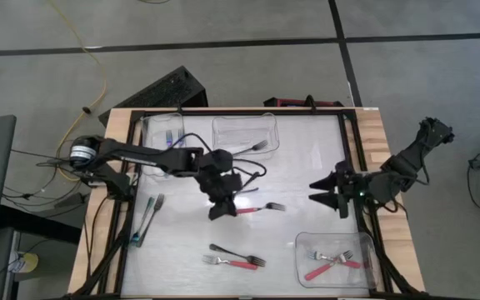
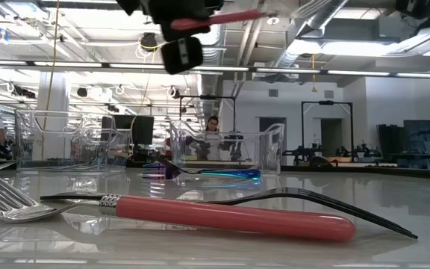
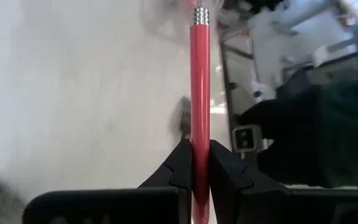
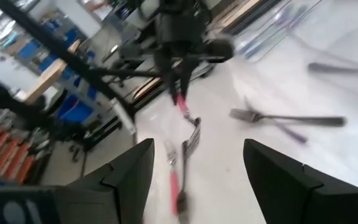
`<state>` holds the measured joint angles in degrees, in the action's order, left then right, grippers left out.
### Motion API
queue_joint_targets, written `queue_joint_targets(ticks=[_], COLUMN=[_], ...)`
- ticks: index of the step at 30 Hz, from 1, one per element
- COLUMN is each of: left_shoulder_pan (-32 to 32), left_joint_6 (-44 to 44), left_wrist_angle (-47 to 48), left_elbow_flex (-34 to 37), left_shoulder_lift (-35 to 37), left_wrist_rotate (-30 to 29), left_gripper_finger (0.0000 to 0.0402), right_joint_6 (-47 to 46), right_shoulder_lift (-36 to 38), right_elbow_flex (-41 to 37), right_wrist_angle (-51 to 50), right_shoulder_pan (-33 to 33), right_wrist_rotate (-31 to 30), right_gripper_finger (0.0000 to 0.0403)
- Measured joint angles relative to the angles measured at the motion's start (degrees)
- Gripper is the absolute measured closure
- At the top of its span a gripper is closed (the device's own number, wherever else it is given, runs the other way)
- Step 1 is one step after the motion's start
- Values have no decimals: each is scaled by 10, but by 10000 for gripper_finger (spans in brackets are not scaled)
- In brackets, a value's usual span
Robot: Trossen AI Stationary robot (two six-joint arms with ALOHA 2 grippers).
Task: Sort silverware by color (type)
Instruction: Put the pink fork into the bottom right transparent bin
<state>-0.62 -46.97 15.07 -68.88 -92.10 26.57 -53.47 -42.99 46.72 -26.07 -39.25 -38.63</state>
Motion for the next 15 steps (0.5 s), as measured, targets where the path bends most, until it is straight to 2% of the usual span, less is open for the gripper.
queue_joint_targets(ticks=[3, 6, 11, 15], left_shoulder_pan=[-24, -47, -70, -77], left_joint_6=[-5, -24, -81, -97], left_wrist_angle=[24, -2, -106, -147], left_elbow_flex=[0, 0, -4, -64], left_shoulder_lift=[-1, -21, -86, -157], left_wrist_rotate=[-5, -11, -14, -15], left_gripper_finger=[391, 391, 391, 391], right_joint_6=[0, 0, 0, 0], right_shoulder_lift=[3, 3, 0, -1], right_elbow_flex=[0, 0, 0, 0], right_wrist_angle=[-13, -17, -19, -23], right_shoulder_pan=[0, 5, 33, 49], right_wrist_rotate=[-45, -79, -78, -60], right_gripper_finger=[132, 132, 132, 132])
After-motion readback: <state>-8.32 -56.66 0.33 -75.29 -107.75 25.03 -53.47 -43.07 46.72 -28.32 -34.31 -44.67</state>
